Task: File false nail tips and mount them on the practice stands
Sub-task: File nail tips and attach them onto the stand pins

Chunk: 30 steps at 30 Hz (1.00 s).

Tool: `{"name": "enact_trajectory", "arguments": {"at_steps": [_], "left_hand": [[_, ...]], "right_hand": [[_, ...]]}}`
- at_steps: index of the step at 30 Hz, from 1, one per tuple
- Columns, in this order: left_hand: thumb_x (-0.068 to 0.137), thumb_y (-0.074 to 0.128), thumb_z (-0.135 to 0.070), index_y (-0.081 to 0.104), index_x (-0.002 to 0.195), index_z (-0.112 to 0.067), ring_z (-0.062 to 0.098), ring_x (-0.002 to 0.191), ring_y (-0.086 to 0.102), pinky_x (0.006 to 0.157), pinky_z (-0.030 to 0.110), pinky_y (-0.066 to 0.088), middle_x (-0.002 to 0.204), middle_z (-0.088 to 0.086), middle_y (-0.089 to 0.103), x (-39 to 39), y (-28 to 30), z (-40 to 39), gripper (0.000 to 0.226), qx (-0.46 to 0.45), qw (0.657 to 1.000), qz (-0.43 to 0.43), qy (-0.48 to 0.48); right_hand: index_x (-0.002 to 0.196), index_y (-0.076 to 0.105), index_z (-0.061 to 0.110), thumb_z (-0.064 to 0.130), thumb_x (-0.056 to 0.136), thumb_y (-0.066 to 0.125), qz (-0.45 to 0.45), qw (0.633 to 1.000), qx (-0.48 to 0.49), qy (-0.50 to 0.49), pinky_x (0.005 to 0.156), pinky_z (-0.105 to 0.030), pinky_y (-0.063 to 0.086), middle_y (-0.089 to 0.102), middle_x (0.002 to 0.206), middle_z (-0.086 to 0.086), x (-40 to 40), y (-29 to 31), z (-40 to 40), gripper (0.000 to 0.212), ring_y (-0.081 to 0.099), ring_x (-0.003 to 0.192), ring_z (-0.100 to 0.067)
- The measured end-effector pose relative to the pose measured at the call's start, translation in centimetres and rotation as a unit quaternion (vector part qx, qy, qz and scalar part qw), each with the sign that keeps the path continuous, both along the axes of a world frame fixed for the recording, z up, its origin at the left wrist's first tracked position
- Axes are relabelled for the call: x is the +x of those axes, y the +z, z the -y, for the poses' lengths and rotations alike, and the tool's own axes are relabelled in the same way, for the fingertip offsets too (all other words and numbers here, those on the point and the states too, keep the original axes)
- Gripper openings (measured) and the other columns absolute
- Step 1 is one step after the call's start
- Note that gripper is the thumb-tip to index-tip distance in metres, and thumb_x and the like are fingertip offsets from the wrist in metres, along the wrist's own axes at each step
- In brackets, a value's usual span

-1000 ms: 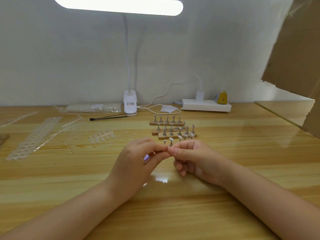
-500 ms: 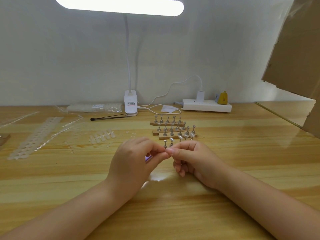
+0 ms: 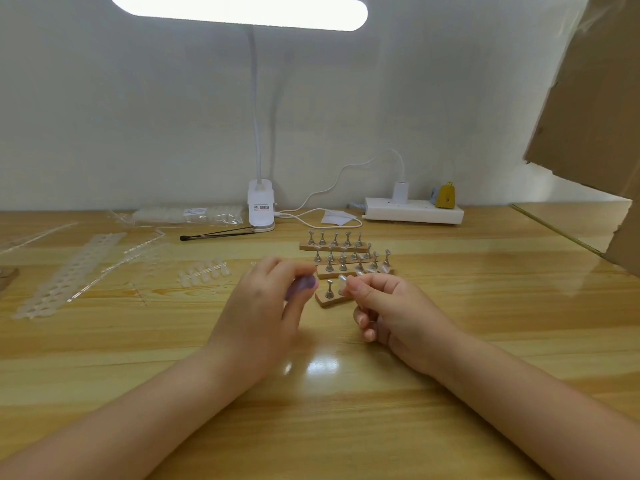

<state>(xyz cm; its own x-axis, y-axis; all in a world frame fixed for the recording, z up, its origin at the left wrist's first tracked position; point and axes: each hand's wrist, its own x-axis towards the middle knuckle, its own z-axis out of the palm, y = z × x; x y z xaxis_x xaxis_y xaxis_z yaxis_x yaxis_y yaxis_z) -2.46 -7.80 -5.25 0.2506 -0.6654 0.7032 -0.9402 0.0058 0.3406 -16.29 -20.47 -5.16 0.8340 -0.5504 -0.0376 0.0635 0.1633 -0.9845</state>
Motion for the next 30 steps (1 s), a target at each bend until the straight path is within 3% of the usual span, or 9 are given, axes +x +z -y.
{"name": "enact_trajectory", "arguments": {"at_steps": [2,4,9,14,19,23,25,28,30], "left_hand": [[0.089,0.064,-0.014,0.066,0.108,-0.008,0.012,0.089,0.06,0.082,0.026,0.05,0.097,0.0,0.063,-0.9,0.5,0.0,0.019,-0.067,0.994,0.023,-0.082],[0.09,0.062,-0.013,0.066,0.108,-0.007,0.015,0.091,0.061,0.083,0.027,0.05,0.099,0.002,0.062,-1.3,0.4,0.0,0.02,-0.07,0.986,0.059,-0.137],[0.084,0.069,-0.004,0.068,0.103,-0.002,0.024,0.086,0.064,0.075,0.044,0.055,0.096,0.008,0.065,0.2,0.1,-0.3,0.019,-0.042,0.995,0.073,-0.061],[0.092,0.06,-0.015,0.058,0.109,-0.012,0.016,0.09,0.061,0.085,0.027,0.049,0.099,0.005,0.062,-1.4,0.6,-0.2,0.017,-0.1,0.976,0.109,-0.158],[0.084,0.071,-0.012,0.069,0.094,0.0,0.026,0.076,0.064,0.066,0.042,0.055,0.087,0.01,0.065,-0.2,0.4,-0.4,0.015,-0.055,0.99,0.122,-0.048],[0.089,0.063,-0.013,0.055,0.105,-0.011,0.02,0.084,0.062,0.079,0.031,0.051,0.091,0.007,0.064,-1.2,0.4,-0.5,0.018,-0.093,0.975,0.158,-0.122],[0.088,0.064,-0.01,0.055,0.104,-0.011,0.021,0.083,0.061,0.078,0.031,0.051,0.091,0.008,0.064,-1.4,0.2,-0.4,0.018,-0.072,0.973,0.189,-0.11],[0.079,0.072,-0.001,0.066,0.092,-0.002,0.028,0.072,0.062,0.064,0.042,0.054,0.086,0.011,0.064,0.0,-0.1,-0.2,0.015,-0.023,0.99,0.14,-0.02],[0.078,0.073,0.0,0.067,0.092,-0.003,0.03,0.068,0.06,0.062,0.043,0.052,0.085,0.009,0.062,0.7,-0.1,-0.3,0.015,0.018,0.994,0.097,0.036]], "right_hand": [[0.091,0.061,0.006,0.028,0.078,0.063,0.003,0.999,-0.028,0.036,0.042,-0.018,0.041,0.062,0.059,0.011,-0.1,0.0,0.0,0.025,0.05,0.049,-0.005],[0.09,0.061,0.01,0.031,0.079,0.062,0.006,0.996,-0.051,0.069,0.046,-0.018,0.042,0.062,0.062,0.01,-0.1,-0.1,0.0,0.023,0.052,0.053,-0.006],[0.086,0.059,0.012,0.03,0.082,0.059,0.022,0.995,-0.038,0.085,0.048,-0.018,0.043,0.061,0.062,0.012,-0.2,0.0,0.1,0.018,0.052,0.055,-0.007],[0.088,0.059,0.011,0.028,0.083,0.059,0.028,0.995,-0.044,0.09,0.048,-0.018,0.042,0.062,0.066,0.009,-0.2,0.0,0.0,0.018,0.051,0.056,-0.007],[0.084,0.057,0.012,0.028,0.082,0.059,0.029,0.995,-0.026,0.093,0.047,-0.019,0.042,0.061,0.063,0.01,-0.3,0.0,0.1,0.016,0.052,0.056,-0.008],[0.088,0.061,0.012,0.034,0.083,0.063,0.02,0.992,-0.061,0.105,0.05,-0.019,0.043,0.06,0.066,0.008,-0.2,-0.1,0.0,0.023,0.053,0.058,-0.008],[0.086,0.062,0.014,0.034,0.083,0.064,0.025,0.992,-0.059,0.112,0.05,-0.019,0.043,0.061,0.067,0.007,-0.4,0.0,0.0,0.02,0.054,0.058,-0.007],[0.082,0.059,0.015,0.028,0.084,0.059,0.027,0.994,-0.033,0.101,0.048,-0.019,0.042,0.062,0.066,0.012,-0.4,0.2,0.0,0.013,0.054,0.055,-0.008],[0.082,0.06,0.014,0.029,0.083,0.059,0.018,0.995,-0.035,0.091,0.046,-0.019,0.042,0.063,0.065,0.013,-0.3,0.2,-0.1,0.015,0.054,0.053,-0.008]]}}
